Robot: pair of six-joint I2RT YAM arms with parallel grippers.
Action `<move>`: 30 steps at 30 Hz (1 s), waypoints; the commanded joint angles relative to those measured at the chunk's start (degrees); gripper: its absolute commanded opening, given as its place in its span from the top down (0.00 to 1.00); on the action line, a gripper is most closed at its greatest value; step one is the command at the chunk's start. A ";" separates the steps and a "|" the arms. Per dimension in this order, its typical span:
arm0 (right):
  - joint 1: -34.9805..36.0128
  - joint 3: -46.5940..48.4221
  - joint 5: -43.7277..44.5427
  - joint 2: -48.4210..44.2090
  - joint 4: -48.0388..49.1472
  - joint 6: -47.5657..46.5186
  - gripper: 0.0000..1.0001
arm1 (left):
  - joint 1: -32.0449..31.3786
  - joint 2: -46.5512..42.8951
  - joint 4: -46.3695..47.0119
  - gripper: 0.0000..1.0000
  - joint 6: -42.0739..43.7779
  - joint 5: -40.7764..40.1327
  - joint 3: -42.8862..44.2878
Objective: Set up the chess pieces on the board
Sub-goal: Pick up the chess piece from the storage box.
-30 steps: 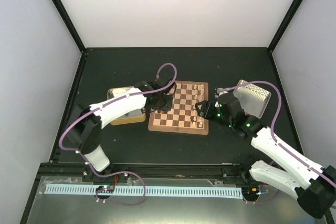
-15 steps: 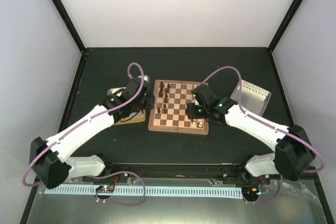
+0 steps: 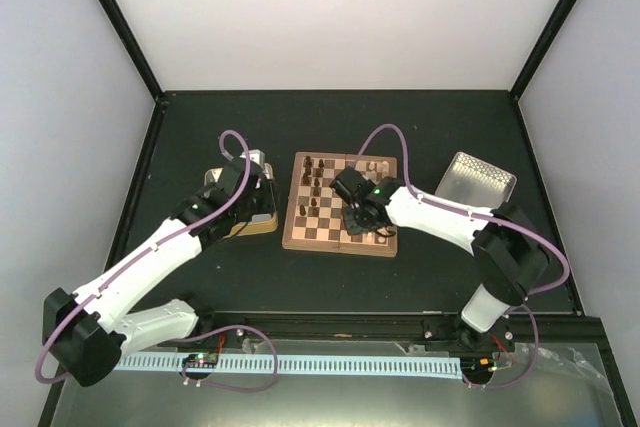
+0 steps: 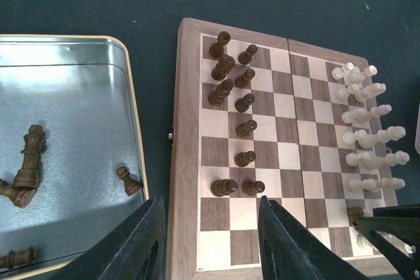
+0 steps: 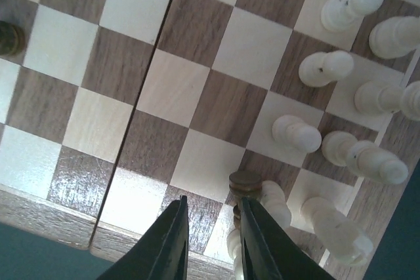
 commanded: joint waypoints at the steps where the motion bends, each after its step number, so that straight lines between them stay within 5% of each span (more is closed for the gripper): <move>1: 1.63 2.22 4.70 1.53 -3.49 0.68 0.76 | 0.68 -0.97 2.23 0.60 0.81 2.06 -0.65; 21: 4.75 5.71 14.11 8.77 -6.13 4.87 0.69 | 1.70 -0.55 1.79 0.60 0.81 3.36 -0.93; 30: 4.74 4.81 8.13 9.31 -2.75 3.64 0.69 | 2.09 -0.43 1.28 0.60 1.03 3.46 -0.78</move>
